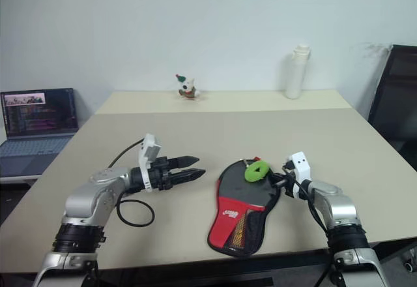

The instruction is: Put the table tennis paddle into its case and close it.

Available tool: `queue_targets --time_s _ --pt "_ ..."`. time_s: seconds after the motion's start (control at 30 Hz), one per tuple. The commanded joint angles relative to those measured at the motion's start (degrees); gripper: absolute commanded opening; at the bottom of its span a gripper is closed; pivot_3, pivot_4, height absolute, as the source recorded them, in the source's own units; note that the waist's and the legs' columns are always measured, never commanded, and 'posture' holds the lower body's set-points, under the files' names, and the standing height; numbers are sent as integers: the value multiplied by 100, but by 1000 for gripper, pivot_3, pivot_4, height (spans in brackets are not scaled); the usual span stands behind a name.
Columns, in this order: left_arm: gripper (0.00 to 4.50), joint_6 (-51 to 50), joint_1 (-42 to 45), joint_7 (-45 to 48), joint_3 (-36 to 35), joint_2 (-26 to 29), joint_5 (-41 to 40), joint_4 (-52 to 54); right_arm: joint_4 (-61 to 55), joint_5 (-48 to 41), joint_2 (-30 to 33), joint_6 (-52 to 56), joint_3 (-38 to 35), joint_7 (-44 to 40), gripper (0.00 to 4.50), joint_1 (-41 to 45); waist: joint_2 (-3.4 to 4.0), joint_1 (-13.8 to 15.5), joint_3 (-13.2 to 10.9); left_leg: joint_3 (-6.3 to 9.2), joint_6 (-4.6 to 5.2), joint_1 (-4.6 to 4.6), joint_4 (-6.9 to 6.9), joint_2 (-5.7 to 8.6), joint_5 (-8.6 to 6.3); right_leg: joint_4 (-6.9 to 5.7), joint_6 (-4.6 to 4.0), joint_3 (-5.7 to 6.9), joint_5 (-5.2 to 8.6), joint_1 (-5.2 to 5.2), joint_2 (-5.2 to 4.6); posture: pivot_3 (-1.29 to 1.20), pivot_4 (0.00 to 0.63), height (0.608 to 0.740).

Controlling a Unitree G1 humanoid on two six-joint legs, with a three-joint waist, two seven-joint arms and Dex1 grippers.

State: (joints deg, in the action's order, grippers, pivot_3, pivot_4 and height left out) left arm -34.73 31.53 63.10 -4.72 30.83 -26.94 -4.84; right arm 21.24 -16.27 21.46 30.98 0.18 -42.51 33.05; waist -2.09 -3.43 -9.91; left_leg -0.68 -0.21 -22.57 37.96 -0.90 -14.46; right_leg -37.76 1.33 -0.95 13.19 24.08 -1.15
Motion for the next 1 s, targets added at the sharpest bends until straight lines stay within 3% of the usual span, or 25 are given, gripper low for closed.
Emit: queue_targets --time_s 0.03,0.77,0.87,1.0 --pt "3343 -19 -4 -21 -16 108 -138 307 136 31 -242 -120 346 -371 6 237 0 -9 0 0 0 1 -1 0 0 0 0 0 0 0 0 0 150 740" --pt "3343 -12 -87 -102 97 108 -125 384 1273 737 -653 -955 352 -112 6 889 1 -138 -1 -14 -2 37 -1 -4 2 -24 8 -16 5 -6 4 0 150 740" --pt "3343 9 -102 -110 118 103 -116 386 1378 787 -643 -1040 282 36 669 974 1 -144 -1 -21 -2 52 -1 -7 2 -26 4 -26 2 -12 4 0 150 740" --pt "3343 66 -155 -113 155 92 -97 383 1341 829 -502 -1079 184 142 2031 998 2 -121 -2 -20 -3 49 -3 -7 3 -23 4 -23 2 -12 7 0 150 740"
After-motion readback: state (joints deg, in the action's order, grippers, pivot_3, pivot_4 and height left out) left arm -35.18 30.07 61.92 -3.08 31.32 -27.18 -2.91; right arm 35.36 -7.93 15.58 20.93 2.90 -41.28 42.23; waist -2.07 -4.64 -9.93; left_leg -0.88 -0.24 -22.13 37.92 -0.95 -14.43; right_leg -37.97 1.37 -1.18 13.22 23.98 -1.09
